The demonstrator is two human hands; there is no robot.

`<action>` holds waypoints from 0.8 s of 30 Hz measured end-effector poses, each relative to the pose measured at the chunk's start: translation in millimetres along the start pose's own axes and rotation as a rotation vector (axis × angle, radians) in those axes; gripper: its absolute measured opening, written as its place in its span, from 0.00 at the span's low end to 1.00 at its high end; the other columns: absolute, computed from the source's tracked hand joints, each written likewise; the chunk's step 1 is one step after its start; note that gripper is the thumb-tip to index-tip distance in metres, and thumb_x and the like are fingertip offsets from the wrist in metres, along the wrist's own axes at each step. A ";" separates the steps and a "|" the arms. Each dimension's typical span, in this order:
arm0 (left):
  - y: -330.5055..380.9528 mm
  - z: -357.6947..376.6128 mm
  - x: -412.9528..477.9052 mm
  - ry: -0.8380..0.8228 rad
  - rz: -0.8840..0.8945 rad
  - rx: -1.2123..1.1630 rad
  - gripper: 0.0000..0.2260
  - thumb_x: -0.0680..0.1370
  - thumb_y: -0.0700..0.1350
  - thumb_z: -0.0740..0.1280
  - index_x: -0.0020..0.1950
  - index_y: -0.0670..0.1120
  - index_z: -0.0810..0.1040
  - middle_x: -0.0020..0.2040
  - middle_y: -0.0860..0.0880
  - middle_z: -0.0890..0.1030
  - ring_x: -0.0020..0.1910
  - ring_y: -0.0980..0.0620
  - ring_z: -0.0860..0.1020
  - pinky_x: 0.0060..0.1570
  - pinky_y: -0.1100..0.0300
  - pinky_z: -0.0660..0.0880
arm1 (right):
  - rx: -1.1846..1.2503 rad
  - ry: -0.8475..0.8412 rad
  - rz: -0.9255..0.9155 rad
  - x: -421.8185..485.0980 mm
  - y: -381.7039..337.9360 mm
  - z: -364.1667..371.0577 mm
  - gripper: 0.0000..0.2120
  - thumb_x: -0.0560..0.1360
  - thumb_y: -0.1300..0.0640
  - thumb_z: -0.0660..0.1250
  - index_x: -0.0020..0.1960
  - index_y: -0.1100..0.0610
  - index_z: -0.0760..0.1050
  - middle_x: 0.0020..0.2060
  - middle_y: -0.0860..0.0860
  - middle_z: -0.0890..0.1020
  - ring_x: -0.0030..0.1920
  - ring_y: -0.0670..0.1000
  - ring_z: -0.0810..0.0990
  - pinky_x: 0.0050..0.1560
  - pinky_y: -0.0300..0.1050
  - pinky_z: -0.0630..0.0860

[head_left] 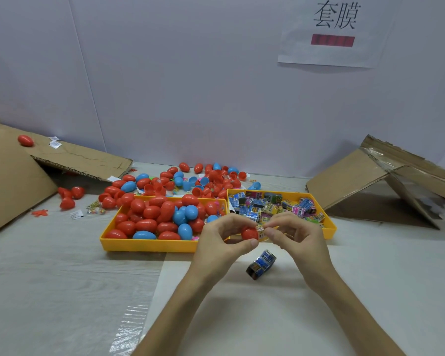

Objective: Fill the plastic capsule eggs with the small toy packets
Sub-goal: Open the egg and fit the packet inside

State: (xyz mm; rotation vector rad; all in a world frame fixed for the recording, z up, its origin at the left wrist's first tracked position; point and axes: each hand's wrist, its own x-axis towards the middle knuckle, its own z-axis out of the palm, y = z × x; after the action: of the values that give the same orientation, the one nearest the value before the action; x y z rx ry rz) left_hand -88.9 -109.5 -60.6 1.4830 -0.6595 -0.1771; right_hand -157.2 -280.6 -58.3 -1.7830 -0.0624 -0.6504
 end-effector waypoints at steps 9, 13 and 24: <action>-1.4 0.7 0.6 0.006 -0.019 0.015 0.12 0.71 0.36 0.78 0.52 0.48 0.83 0.49 0.53 0.86 0.51 0.57 0.84 0.49 0.65 0.80 | -0.010 0.012 -0.006 -0.1 0.6 -0.3 0.04 0.69 0.52 0.74 0.42 0.44 0.85 0.45 0.47 0.83 0.43 0.48 0.81 0.41 0.39 0.77; -1.6 0.4 0.1 -0.007 -0.015 0.012 0.12 0.71 0.35 0.78 0.52 0.45 0.84 0.48 0.52 0.86 0.49 0.57 0.84 0.46 0.66 0.79 | -0.013 0.009 -0.001 -0.1 1.7 -0.2 0.04 0.69 0.53 0.74 0.42 0.45 0.85 0.45 0.47 0.83 0.44 0.49 0.81 0.43 0.43 0.79; -0.5 0.5 0.1 -0.007 -0.009 0.034 0.13 0.72 0.38 0.78 0.51 0.53 0.84 0.48 0.59 0.86 0.50 0.60 0.83 0.45 0.69 0.78 | 0.015 -0.029 0.000 0.6 3.6 -0.3 0.03 0.70 0.55 0.74 0.43 0.49 0.85 0.44 0.50 0.83 0.41 0.49 0.81 0.42 0.41 0.78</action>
State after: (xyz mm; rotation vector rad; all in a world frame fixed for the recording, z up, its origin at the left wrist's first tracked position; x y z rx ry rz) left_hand -89.0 -110.0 -61.1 1.5185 -0.6642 -0.1793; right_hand -155.5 -282.2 -61.2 -1.7783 -0.0872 -0.6224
